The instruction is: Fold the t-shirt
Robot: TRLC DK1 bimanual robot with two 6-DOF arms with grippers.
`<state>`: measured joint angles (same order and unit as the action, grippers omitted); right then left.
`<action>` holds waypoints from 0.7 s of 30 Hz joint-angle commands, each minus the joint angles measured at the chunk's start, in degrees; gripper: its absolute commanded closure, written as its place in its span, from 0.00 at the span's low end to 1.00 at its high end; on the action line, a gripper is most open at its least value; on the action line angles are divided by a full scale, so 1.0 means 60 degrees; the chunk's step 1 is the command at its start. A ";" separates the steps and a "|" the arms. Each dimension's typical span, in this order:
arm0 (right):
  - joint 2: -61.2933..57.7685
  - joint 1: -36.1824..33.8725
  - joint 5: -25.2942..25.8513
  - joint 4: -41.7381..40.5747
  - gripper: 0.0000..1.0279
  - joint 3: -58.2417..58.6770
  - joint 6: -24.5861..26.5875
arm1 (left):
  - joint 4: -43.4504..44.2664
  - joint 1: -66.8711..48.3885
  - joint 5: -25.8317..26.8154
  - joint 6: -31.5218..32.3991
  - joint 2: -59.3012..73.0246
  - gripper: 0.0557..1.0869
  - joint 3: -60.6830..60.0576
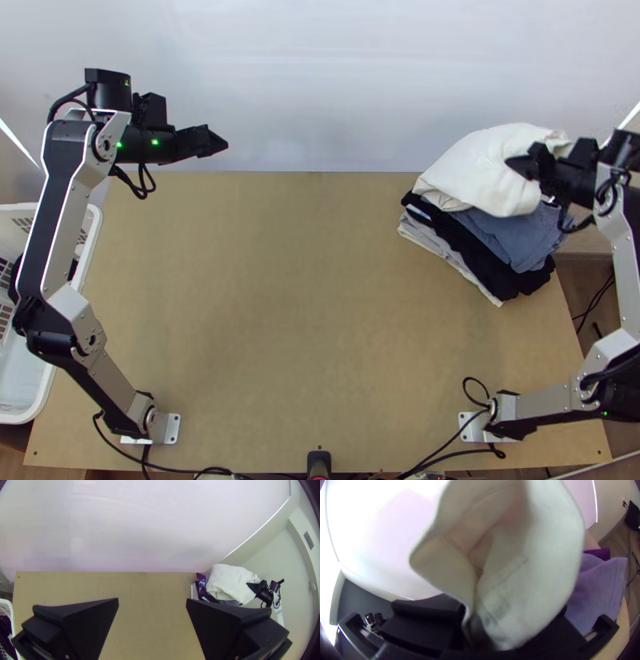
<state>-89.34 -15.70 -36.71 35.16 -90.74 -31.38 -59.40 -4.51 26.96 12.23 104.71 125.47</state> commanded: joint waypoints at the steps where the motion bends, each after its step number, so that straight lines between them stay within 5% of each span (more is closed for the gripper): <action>1: 0.0359 -0.1103 0.0098 0.0015 0.97 0.1588 0.1098 | 0.0056 -0.0009 0.0004 0.0042 -0.0005 0.04 0.0094; 10: 0.0886 -0.2392 0.0713 -0.0015 0.96 0.3082 0.2636 | 0.0056 -0.0097 0.0004 0.0042 -0.0005 0.04 0.0153; 11: 0.0959 -0.2524 0.0786 -0.0015 0.84 0.3214 0.2754 | 0.0056 -0.0112 0.0004 0.0042 -0.0005 0.04 0.0153; 13: 0.1150 -0.2803 0.0977 -0.0015 0.18 0.3448 0.2929 | 0.0056 -0.0156 0.0004 0.0042 -0.0019 0.04 0.0182; 14: 0.1282 -0.2993 0.1020 -0.0015 0.02 0.3551 0.3047 | 0.0056 -0.0156 0.0004 0.0042 -0.0019 0.04 0.0197; 17: 0.1824 -0.3550 0.1533 -0.0132 0.03 0.3624 0.3486 | 0.0041 -0.0156 0.0004 0.0042 -0.0063 0.04 0.0197; 21: 0.3113 -0.3799 0.3584 -0.1670 0.03 0.4078 0.4306 | -0.0047 -0.0068 0.0004 0.0027 -0.0107 0.04 0.0182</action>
<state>-79.26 -34.15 -26.74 33.23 -70.48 -11.66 -59.11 -5.26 26.98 12.47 104.47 126.52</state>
